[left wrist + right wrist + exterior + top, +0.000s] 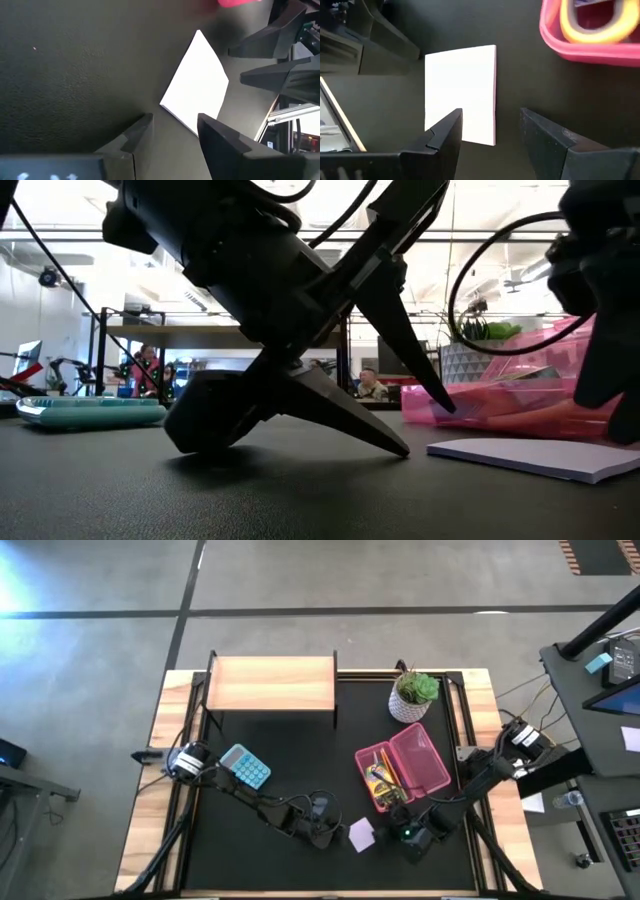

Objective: Pack school essentials
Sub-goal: Put the purple sticky notes into the pink supply box

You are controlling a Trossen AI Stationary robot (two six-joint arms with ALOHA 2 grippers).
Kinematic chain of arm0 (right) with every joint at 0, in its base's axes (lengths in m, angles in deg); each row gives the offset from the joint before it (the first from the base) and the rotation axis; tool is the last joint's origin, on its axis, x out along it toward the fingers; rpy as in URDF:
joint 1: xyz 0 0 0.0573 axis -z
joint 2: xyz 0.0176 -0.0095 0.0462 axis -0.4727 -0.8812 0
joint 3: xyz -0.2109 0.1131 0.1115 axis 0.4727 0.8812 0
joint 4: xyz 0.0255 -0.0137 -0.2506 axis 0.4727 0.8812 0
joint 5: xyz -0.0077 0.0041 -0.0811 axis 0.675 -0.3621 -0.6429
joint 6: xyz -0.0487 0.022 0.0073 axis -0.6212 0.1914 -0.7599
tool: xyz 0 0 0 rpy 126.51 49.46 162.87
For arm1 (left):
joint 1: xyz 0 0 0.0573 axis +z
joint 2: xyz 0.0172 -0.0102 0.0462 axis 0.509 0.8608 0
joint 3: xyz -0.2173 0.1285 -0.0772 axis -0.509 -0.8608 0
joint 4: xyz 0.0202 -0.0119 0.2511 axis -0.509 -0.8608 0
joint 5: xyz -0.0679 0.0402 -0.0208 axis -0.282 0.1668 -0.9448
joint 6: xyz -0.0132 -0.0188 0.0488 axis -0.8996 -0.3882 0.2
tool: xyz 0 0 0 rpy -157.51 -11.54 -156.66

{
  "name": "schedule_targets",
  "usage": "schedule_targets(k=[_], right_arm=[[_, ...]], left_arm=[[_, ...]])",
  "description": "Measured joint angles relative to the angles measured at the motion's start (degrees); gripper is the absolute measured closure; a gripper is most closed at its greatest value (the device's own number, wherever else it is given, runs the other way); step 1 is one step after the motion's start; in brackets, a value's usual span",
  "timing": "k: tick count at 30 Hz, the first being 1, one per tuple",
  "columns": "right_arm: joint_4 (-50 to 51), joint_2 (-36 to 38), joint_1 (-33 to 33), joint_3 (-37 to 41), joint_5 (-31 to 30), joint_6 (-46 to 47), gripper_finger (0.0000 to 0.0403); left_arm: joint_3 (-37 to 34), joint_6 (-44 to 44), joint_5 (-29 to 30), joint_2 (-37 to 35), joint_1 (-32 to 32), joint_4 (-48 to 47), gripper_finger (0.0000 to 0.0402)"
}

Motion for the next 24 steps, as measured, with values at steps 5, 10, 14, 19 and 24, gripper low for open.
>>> schedule_targets(k=[5, 10, 14, 19, 24], right_arm=[[-1.26, -0.01, 1.01, 0.13, 1.87, -2.55, 0.0218], [-5.35, -0.15, 1.67, 0.67, 3.76, -5.33, 0.0218], [-6.80, -1.79, 2.19, 0.90, 5.80, -5.97, 0.0218], [-12.20, -4.71, 2.66, 0.96, 7.12, -7.66, 0.0218], [-19.60, -6.16, 3.44, 0.98, 8.43, -11.16, 0.0218]], left_arm=[[-0.02, 0.21, 0.02, 0.00, 0.02, -0.02, 0.0266], [-0.04, 0.37, 0.00, 0.04, 0.09, -0.03, 0.0266], [-0.07, 0.39, 0.00, 0.04, 0.09, -0.04, 0.0266], [-0.22, 0.39, 0.00, 0.04, 0.09, 0.04, 0.0266], [-0.26, 0.39, 0.00, 0.04, 0.09, 0.02, 0.0266]])
